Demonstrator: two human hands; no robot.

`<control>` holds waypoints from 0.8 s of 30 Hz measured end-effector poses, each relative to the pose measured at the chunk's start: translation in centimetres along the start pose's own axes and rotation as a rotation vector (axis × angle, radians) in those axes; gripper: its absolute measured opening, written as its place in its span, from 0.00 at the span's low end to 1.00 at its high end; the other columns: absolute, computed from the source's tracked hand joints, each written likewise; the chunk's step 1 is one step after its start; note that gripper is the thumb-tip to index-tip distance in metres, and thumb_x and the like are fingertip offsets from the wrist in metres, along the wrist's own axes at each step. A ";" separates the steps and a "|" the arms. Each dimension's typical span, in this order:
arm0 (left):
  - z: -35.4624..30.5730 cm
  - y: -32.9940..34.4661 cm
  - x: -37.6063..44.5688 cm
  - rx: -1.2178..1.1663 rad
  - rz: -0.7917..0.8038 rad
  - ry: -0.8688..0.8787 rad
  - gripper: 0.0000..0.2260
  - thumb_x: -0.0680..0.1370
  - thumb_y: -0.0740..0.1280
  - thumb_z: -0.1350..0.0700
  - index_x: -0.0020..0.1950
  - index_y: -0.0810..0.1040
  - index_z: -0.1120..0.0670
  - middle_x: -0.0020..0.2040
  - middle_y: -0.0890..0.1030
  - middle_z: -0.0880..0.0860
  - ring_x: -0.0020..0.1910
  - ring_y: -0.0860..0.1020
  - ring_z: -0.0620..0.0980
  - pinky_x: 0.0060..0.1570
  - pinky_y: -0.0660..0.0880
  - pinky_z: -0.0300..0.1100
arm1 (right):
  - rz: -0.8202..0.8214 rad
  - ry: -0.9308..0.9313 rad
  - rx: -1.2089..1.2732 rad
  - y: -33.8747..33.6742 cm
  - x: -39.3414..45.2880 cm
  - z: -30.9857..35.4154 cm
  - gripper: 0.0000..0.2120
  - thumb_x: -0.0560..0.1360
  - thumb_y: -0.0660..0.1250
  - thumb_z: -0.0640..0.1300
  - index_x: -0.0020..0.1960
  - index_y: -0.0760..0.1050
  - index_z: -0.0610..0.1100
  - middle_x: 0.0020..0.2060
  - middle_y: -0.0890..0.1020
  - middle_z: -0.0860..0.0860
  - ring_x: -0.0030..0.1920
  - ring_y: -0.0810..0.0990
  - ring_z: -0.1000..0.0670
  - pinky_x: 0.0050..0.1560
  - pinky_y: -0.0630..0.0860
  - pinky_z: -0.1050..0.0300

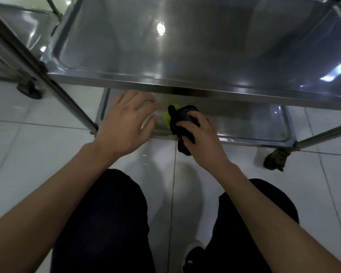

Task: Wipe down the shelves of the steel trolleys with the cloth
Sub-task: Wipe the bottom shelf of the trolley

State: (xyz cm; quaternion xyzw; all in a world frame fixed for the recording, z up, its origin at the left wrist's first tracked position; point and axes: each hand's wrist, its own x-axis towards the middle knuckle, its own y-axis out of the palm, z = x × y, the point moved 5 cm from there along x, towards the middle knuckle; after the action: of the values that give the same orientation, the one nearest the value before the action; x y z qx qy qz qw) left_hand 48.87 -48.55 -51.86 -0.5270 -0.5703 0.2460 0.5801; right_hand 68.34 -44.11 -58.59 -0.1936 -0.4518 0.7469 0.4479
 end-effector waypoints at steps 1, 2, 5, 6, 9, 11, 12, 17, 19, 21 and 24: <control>0.9 0.2 -0.7 0.001 0.038 -0.018 0.12 0.79 0.67 0.57 0.62 0.81 0.57 0.59 0.80 0.56 0.58 0.77 0.59 0.51 0.73 0.55 | 0.013 0.006 0.008 0.9 0.5 0.1 0.19 0.75 0.69 0.37 0.65 0.77 0.47 0.71 0.68 0.46 0.67 0.66 0.39 0.67 0.69 0.40; 2.0 0.6 -1.4 0.003 0.087 -0.052 0.13 0.80 0.65 0.55 0.63 0.81 0.56 0.59 0.80 0.56 0.58 0.77 0.60 0.51 0.74 0.56 | 0.023 0.012 0.015 1.8 1.0 0.3 0.19 0.75 0.69 0.38 0.65 0.77 0.47 0.71 0.68 0.47 0.68 0.66 0.39 0.67 0.69 0.40; 5.3 2.4 -3.6 0.004 0.222 -0.178 0.17 0.80 0.62 0.52 0.66 0.79 0.54 0.62 0.80 0.55 0.62 0.76 0.60 0.56 0.74 0.58 | 0.034 0.040 0.037 4.6 2.4 0.5 0.19 0.76 0.68 0.38 0.66 0.76 0.49 0.71 0.67 0.49 0.68 0.64 0.42 0.70 0.66 0.43; 6.3 3.1 -4.3 0.005 0.257 -0.218 0.17 0.81 0.62 0.51 0.67 0.79 0.53 0.64 0.79 0.55 0.64 0.75 0.60 0.58 0.73 0.58 | 0.032 0.053 0.047 5.4 2.7 0.4 0.19 0.76 0.68 0.39 0.66 0.76 0.49 0.71 0.67 0.50 0.68 0.64 0.43 0.71 0.66 0.44; 8.7 5.2 -6.2 -0.005 0.326 -0.325 0.17 0.80 0.65 0.50 0.69 0.77 0.52 0.67 0.78 0.53 0.66 0.73 0.58 0.62 0.72 0.57 | 0.030 0.091 0.080 7.8 3.6 -0.1 0.19 0.77 0.67 0.40 0.67 0.75 0.50 0.71 0.66 0.51 0.68 0.64 0.44 0.71 0.65 0.50; 9.9 6.7 -7.6 -0.018 0.368 -0.372 0.17 0.80 0.64 0.50 0.69 0.77 0.51 0.67 0.78 0.53 0.65 0.73 0.58 0.61 0.73 0.58 | 0.025 0.123 0.085 9.3 4.1 -0.8 0.19 0.77 0.67 0.40 0.67 0.74 0.51 0.71 0.67 0.51 0.67 0.64 0.46 0.68 0.63 0.56; 10.5 7.4 -8.2 -0.025 0.389 -0.395 0.17 0.80 0.64 0.50 0.69 0.77 0.51 0.66 0.78 0.53 0.65 0.73 0.58 0.61 0.73 0.59 | 0.020 0.143 0.090 9.9 4.4 -1.1 0.19 0.77 0.67 0.40 0.67 0.74 0.51 0.70 0.67 0.50 0.66 0.64 0.46 0.67 0.63 0.57; 12.9 11.3 -9.5 -0.043 0.428 -0.463 0.18 0.80 0.65 0.50 0.69 0.76 0.51 0.67 0.76 0.51 0.65 0.73 0.58 0.61 0.73 0.58 | -0.066 0.207 0.103 12.0 6.5 -3.1 0.18 0.77 0.66 0.39 0.67 0.75 0.50 0.70 0.67 0.49 0.66 0.65 0.48 0.65 0.60 0.65; 13.7 12.8 -9.7 -0.029 0.422 -0.468 0.18 0.79 0.65 0.50 0.69 0.77 0.50 0.67 0.76 0.52 0.65 0.72 0.59 0.61 0.73 0.58 | -0.120 0.216 0.138 12.5 7.6 -3.6 0.19 0.79 0.66 0.40 0.68 0.74 0.49 0.72 0.66 0.47 0.69 0.65 0.46 0.69 0.61 0.62; 14.3 14.1 -9.9 -0.018 0.422 -0.480 0.18 0.79 0.65 0.50 0.69 0.76 0.50 0.67 0.76 0.51 0.65 0.72 0.59 0.60 0.74 0.58 | -0.094 0.247 0.154 13.7 8.7 -4.0 0.20 0.81 0.63 0.43 0.72 0.70 0.49 0.75 0.62 0.45 0.73 0.62 0.43 0.74 0.61 0.53; 15.1 15.2 -10.5 -0.004 0.400 -0.499 0.18 0.78 0.65 0.51 0.68 0.77 0.49 0.65 0.76 0.52 0.64 0.72 0.59 0.60 0.74 0.58 | 0.066 0.271 -0.054 15.8 9.8 -4.8 0.22 0.83 0.57 0.49 0.77 0.63 0.52 0.79 0.54 0.47 0.78 0.52 0.42 0.76 0.55 0.45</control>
State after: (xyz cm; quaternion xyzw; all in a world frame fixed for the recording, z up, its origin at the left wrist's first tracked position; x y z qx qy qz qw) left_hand 37.35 -47.88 -72.78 -0.5532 -0.5803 0.4759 0.3615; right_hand 58.76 -36.39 -73.33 -0.3196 -0.4006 0.7155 0.4747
